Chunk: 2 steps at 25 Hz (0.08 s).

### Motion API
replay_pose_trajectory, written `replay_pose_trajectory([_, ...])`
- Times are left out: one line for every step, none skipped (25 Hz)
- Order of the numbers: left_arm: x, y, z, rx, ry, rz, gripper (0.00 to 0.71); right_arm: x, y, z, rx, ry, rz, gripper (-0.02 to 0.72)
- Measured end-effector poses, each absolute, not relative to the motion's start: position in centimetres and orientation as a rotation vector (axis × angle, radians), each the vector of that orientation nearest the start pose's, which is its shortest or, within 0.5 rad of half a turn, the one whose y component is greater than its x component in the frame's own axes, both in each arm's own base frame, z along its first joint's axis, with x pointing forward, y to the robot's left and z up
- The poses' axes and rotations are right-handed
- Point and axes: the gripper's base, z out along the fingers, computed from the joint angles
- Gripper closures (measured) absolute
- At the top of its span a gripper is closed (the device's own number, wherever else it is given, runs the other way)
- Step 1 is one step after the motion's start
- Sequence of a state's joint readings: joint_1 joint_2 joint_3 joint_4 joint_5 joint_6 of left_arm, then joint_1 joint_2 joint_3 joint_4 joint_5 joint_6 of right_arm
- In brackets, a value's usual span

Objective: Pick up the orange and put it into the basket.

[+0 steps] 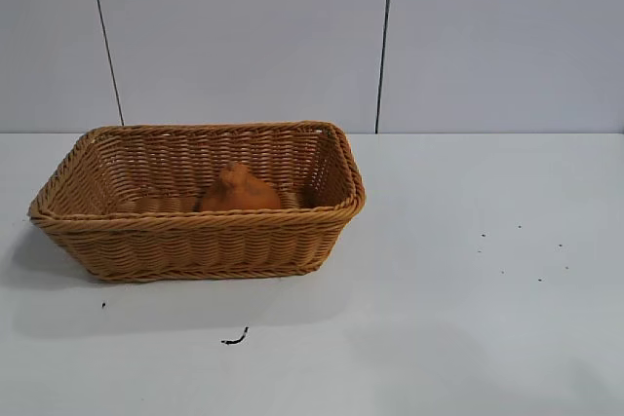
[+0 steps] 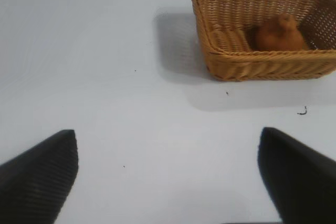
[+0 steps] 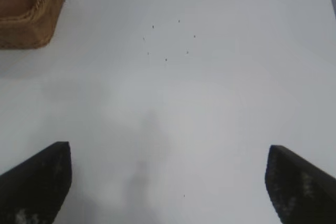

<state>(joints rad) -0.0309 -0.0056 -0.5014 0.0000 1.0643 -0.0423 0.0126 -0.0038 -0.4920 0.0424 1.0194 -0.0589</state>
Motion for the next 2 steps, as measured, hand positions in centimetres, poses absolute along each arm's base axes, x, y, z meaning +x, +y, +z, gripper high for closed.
replay_pose_trajectory([-0.61, 0.02, 27.73, -0.012, 2.041, -0.046, 0.044, -0.3, 0.32, 27.85, -0.073, 2.005, 0.021, 0.01])
replay_pose_trajectory([-0.61, 0.02, 27.73, -0.012, 2.041, -0.046, 0.044, -0.3, 0.32, 27.85, -0.073, 2.005, 0.021, 0.01])
